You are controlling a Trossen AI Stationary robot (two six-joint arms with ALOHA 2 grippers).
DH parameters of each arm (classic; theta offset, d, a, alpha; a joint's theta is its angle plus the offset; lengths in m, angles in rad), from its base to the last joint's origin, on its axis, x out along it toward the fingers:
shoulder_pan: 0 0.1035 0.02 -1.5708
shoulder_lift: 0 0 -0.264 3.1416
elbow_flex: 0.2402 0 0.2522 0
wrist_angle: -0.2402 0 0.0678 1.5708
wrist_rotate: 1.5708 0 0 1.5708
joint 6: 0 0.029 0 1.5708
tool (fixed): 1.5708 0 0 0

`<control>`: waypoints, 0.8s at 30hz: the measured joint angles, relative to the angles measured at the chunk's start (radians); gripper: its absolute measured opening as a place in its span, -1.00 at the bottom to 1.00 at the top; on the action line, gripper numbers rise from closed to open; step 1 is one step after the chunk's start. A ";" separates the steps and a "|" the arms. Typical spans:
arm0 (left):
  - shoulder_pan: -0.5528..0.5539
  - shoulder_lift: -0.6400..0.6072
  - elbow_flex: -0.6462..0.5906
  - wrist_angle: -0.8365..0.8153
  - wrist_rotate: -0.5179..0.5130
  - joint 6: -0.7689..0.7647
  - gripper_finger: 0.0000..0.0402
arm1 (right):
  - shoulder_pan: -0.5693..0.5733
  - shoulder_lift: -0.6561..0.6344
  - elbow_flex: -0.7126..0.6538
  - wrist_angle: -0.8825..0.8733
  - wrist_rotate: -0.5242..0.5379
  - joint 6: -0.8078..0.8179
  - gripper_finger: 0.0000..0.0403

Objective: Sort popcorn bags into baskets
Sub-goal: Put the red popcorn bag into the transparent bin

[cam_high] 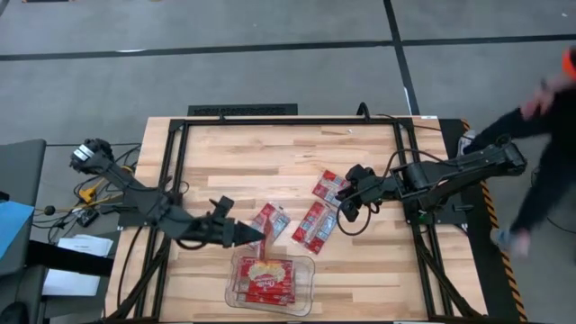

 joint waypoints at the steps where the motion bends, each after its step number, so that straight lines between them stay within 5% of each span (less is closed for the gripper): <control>1: -0.014 0.012 0.000 0.000 -0.013 -0.011 -1.00 | 0.000 0.000 0.000 0.000 0.000 0.002 -0.44; 24: -0.046 0.350 -0.001 0.314 -0.001 -0.110 -1.00 | 0.005 0.000 0.000 -0.008 0.002 0.016 -0.44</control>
